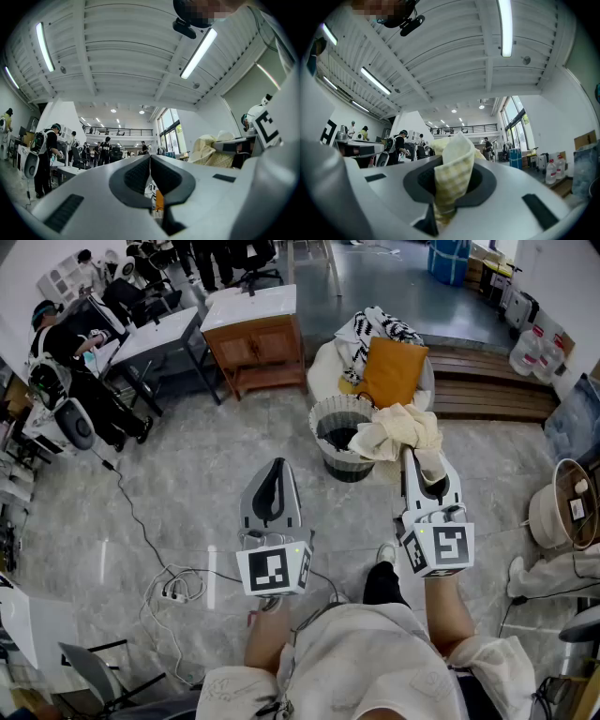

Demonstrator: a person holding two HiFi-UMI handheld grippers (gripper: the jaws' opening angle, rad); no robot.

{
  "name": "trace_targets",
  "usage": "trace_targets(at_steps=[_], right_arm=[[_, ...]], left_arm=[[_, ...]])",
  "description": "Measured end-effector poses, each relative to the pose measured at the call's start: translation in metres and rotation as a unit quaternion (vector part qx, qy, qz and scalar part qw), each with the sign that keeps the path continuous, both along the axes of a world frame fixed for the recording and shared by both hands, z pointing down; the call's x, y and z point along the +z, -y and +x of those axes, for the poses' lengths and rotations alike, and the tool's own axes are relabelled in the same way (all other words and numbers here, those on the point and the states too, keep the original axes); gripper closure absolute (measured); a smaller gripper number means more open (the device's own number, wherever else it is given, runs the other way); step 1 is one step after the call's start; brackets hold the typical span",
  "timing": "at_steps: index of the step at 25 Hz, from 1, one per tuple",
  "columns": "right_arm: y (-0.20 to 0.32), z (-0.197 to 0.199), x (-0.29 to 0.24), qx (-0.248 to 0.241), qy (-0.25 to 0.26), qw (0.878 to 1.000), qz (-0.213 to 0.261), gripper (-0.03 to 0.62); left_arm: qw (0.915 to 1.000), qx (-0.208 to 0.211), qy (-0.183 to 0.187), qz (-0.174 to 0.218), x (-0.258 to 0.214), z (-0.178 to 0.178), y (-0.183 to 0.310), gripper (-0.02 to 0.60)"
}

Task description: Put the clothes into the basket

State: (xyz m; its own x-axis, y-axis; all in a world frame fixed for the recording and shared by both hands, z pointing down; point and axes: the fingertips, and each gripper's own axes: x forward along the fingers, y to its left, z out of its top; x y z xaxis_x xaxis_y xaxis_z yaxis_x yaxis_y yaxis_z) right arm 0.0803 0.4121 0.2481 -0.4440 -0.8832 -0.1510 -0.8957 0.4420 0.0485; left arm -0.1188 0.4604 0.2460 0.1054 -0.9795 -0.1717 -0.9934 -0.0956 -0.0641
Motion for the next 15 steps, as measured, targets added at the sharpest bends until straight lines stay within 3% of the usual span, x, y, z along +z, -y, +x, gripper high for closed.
trace_targets(at_steps=[15], right_arm=[[0.028,0.017,0.018,0.009,0.012,1.0,-0.014,0.554]], left_arm=[[0.9997,0.021,0.005,-0.014,0.013,0.026,0.037,0.575]])
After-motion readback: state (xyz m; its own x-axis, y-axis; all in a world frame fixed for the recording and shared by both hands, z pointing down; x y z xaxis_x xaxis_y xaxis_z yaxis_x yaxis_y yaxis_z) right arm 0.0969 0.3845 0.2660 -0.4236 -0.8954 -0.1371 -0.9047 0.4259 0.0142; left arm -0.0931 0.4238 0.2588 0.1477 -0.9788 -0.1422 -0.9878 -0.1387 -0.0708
